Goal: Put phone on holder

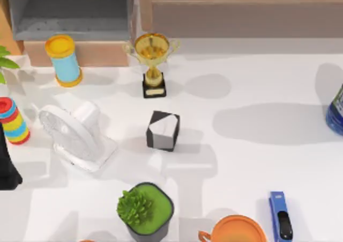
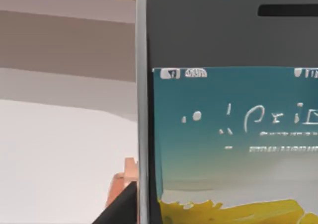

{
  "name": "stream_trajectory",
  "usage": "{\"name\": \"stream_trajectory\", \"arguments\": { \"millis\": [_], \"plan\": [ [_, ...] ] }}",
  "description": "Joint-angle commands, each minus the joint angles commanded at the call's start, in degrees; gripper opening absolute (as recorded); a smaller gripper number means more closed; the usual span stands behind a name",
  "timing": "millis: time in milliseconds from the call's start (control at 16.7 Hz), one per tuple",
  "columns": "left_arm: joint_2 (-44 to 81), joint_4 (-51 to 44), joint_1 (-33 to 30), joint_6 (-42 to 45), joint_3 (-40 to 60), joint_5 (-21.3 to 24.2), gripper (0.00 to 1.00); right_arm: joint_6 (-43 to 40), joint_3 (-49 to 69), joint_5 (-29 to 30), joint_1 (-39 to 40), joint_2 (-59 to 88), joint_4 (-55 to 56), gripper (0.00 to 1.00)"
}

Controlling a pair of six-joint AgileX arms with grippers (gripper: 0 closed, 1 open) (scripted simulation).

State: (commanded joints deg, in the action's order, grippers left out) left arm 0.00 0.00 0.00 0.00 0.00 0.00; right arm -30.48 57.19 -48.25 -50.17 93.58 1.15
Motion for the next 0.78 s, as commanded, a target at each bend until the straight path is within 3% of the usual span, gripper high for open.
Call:
{"name": "stream_trajectory", "arguments": {
  "millis": [480,780],
  "plan": [
    [0.0,0.0,0.0,0.0,0.0,0.0,1.00,0.2,1.1,-0.4,4.1,4.2,0.9,0.00],
    [0.0,0.0,0.0,0.0,0.0,0.0,1.00,0.2,1.1,-0.4,4.1,4.2,0.9,0.38]
  ]
}}
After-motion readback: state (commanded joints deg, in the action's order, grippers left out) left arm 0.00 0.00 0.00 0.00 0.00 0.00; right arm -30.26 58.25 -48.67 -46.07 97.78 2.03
